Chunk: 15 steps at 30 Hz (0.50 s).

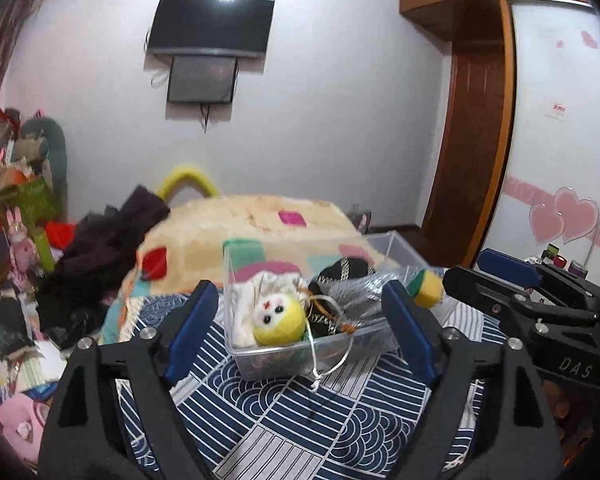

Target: Organize soft objects

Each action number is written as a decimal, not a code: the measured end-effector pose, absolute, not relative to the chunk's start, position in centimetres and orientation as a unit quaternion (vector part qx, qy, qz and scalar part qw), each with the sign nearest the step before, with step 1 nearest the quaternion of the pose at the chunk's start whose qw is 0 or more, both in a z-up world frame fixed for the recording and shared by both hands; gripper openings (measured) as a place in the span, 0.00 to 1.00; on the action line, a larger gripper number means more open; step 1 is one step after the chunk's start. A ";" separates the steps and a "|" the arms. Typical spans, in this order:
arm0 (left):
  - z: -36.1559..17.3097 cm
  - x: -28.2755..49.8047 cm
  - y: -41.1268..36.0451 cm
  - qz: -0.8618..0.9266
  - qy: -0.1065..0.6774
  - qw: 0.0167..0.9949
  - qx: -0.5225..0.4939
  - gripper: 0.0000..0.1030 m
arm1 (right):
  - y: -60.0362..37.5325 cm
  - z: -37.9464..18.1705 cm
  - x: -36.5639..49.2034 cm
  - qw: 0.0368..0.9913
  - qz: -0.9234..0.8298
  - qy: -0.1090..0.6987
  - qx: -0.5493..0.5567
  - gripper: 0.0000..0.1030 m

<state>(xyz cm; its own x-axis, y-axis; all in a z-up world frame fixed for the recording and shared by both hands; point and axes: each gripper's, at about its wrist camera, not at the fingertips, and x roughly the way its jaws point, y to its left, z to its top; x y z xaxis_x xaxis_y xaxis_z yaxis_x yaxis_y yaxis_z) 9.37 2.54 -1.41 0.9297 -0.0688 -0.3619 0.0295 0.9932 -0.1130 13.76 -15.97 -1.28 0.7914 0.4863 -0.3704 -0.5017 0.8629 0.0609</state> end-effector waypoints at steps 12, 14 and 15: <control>2.2 4.1 1.6 -0.026 0.127 0.991 -0.040 0.99 | -18.1 0.6 9.9 0.963 0.234 0.132 -0.001 0.85; 2.4 3.6 1.5 -0.026 0.123 0.991 -0.040 1.00 | -18.3 0.6 9.5 0.965 0.229 0.124 -0.001 0.88; 2.6 3.3 1.5 -0.025 0.120 0.992 -0.041 1.00 | -18.3 0.7 9.3 0.967 0.226 0.121 -0.002 0.89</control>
<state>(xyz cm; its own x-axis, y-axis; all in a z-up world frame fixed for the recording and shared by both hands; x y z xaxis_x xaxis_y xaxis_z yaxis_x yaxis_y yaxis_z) 3.33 1.50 2.56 0.9697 -0.0603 -0.2368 0.0406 0.9954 -0.0872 9.33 -18.30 0.67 0.8684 0.4365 -0.2353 -0.4377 0.8977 0.0500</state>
